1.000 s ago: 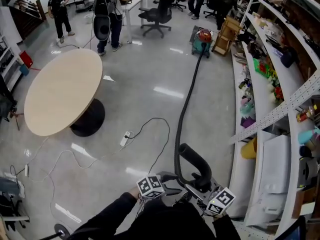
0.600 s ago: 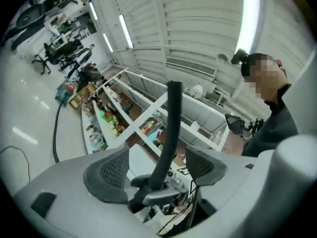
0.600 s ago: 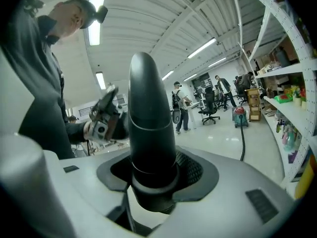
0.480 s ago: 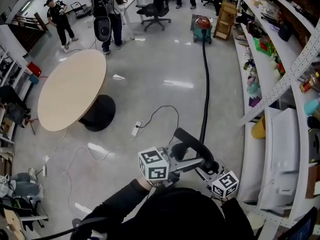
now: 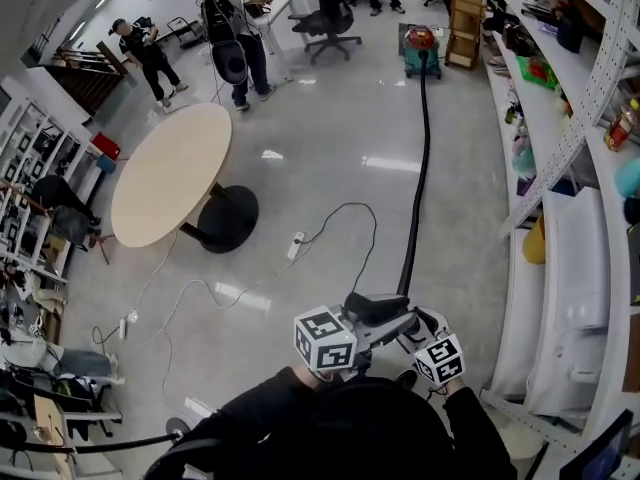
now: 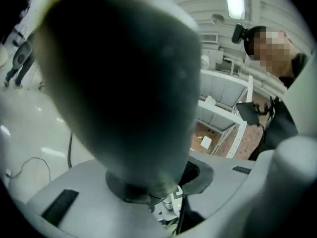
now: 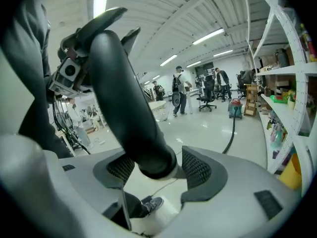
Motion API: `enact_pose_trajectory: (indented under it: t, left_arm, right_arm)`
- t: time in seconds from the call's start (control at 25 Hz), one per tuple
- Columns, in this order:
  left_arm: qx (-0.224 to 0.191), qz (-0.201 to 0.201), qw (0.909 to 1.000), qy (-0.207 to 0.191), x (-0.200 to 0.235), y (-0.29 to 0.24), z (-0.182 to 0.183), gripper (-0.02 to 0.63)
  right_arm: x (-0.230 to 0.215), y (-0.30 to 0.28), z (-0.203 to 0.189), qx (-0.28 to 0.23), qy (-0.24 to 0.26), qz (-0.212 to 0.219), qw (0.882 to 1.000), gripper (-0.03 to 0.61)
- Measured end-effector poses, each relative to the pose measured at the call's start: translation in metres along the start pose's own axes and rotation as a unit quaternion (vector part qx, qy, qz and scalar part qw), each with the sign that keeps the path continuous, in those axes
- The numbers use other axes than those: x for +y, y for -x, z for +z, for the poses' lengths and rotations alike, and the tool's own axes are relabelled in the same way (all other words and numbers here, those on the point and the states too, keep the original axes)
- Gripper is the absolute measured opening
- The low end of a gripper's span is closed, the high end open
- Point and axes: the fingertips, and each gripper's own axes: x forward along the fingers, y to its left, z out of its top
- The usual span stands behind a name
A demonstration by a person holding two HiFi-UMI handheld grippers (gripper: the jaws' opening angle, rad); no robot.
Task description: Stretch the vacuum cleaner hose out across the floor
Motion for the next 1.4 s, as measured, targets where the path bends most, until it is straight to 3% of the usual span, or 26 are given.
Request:
enact_pose_trajectory:
  t: [0.16,0.36,0.48,0.56,0.68,0.88,1.04,1.08,1.24,1.28,1.4]
  left_arm:
    - [0.067,0.036,0.9946,-0.072,-0.001,-0.008,-0.050,0.135]
    - [0.171,0.011,0.9761,-0.133,-0.005,-0.013,-0.124,0.135]
    - [0.232,-0.027,0.9568,-0.173,-0.004,-0.015,-0.165,0.135]
    - [0.279,-0.063,0.9387,-0.192,-0.005,-0.014,-0.197,0.135]
    - [0.346,-0.136,0.9083,-0.191,-0.012,-0.001,-0.243,0.135]
    - [0.426,-0.275,0.8517,-0.133,-0.028,0.039,-0.285,0.135]
    - [0.483,-0.339,0.7973,-0.128,-0.023,0.076,-0.305,0.135]
    - [0.501,-0.351,0.7795,-0.133,-0.020,0.086,-0.309,0.135]
    - [0.580,-0.404,0.6920,-0.147,-0.010,0.122,-0.327,0.135]
    - [0.593,-0.417,0.6738,-0.145,-0.010,0.130,-0.330,0.135]
    - [0.615,-0.446,0.6346,-0.144,-0.012,0.148,-0.336,0.135]
  right_arm:
    - [0.001,0.040,-0.057,0.056,-0.018,0.008,0.998,0.295]
    - [-0.010,0.113,-0.046,-0.004,-0.119,-0.016,0.993,0.293]
    - [-0.006,0.132,-0.010,-0.050,-0.147,-0.017,0.988,0.293]
    - [0.003,0.133,0.009,-0.071,-0.161,-0.010,0.984,0.293]
    - [0.026,0.117,0.013,-0.074,-0.185,0.011,0.980,0.293]
    - [0.080,0.075,-0.014,0.004,-0.190,0.039,0.981,0.293]
    - [0.107,0.060,-0.027,0.034,-0.217,0.023,0.975,0.270]
    - [0.115,0.057,-0.026,0.034,-0.225,0.027,0.973,0.267]
    - [0.144,0.042,-0.021,0.043,-0.236,0.055,0.969,0.267]
    - [0.148,0.039,-0.024,0.046,-0.241,0.053,0.968,0.266]
    - [0.155,0.027,-0.035,0.051,-0.270,0.049,0.960,0.267]
